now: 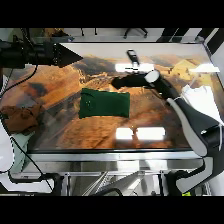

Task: Fold the shirts.

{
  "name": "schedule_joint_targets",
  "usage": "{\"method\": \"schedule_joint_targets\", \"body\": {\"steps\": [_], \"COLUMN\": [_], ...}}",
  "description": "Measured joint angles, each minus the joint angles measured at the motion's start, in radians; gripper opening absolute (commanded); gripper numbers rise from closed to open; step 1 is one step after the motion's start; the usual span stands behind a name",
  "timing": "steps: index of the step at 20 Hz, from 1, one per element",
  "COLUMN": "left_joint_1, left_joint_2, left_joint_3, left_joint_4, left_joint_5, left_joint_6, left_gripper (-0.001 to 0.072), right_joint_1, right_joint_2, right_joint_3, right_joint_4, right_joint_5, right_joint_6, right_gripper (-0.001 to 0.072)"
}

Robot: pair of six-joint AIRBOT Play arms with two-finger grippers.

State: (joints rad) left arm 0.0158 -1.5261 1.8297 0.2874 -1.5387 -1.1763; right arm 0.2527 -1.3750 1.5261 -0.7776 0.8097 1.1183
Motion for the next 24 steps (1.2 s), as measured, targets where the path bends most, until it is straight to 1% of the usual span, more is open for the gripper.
{"method": "schedule_joint_targets", "body": {"steps": [1,2,4,6,9,12,13,15,16,17,18,21,24], "left_joint_1": [0.000,0.000,-0.001,-0.001,-0.001,-0.001,-0.002,-0.002,-0.002,-0.002,-0.002,-0.002,-0.002], "left_joint_2": [0.000,0.000,0.000,0.000,0.000,0.000,0.000,0.000,0.000,0.000,0.000,0.000,0.000], "left_joint_3": [-0.009,-0.015,-0.023,-0.027,-0.030,-0.031,-0.031,-0.031,-0.031,-0.031,-0.031,-0.031,-0.031], "left_joint_4": [0.000,0.000,-0.001,-0.001,-0.002,-0.003,-0.003,-0.004,-0.004,-0.003,-0.003,-0.002,-0.002], "left_joint_5": [0.000,-0.003,-0.003,-0.006,-0.008,-0.014,-0.014,-0.019,-0.024,-0.027,-0.034,-0.052,-0.071], "left_joint_6": [0.000,0.000,0.000,0.000,0.000,0.000,0.000,-0.001,-0.001,-0.001,-0.001,-0.004,-0.004], "left_gripper": [0.0013,0.0013,0.0013,0.0013,0.0013,0.0012,0.0013,0.0013,0.0013,0.0013,0.0013,0.0013,0.0013], "right_joint_1": [-0.052,-0.095,-0.143,-0.159,-0.150,-0.123,-0.113,-0.098,-0.094,-0.093,-0.093,-0.119,-0.205], "right_joint_2": [-0.001,-0.005,-0.021,-0.049,-0.099,-0.135,-0.145,-0.159,-0.165,-0.163,-0.152,-0.094,-0.008], "right_joint_3": [-0.019,-0.044,-0.097,-0.133,-0.158,-0.165,-0.167,-0.170,-0.172,-0.170,-0.161,-0.111,-0.014], "right_joint_4": [-0.021,-0.036,-0.045,-0.041,0.010,0.117,0.141,0.175,0.184,0.220,0.264,0.319,0.349], "right_joint_5": [0.056,0.111,0.182,0.216,0.240,0.234,0.223,0.190,0.186,0.190,0.195,0.217,0.220], "right_joint_6": [0.044,0.078,0.121,0.143,0.140,0.098,0.086,0.061,0.041,0.011,-0.013,-0.048,-0.039], "right_gripper": [0.0665,0.0704,0.0705,0.0705,0.0705,0.0703,0.0650,0.0122,0.0082,0.0021,0.0020,0.0019,0.0020]}}
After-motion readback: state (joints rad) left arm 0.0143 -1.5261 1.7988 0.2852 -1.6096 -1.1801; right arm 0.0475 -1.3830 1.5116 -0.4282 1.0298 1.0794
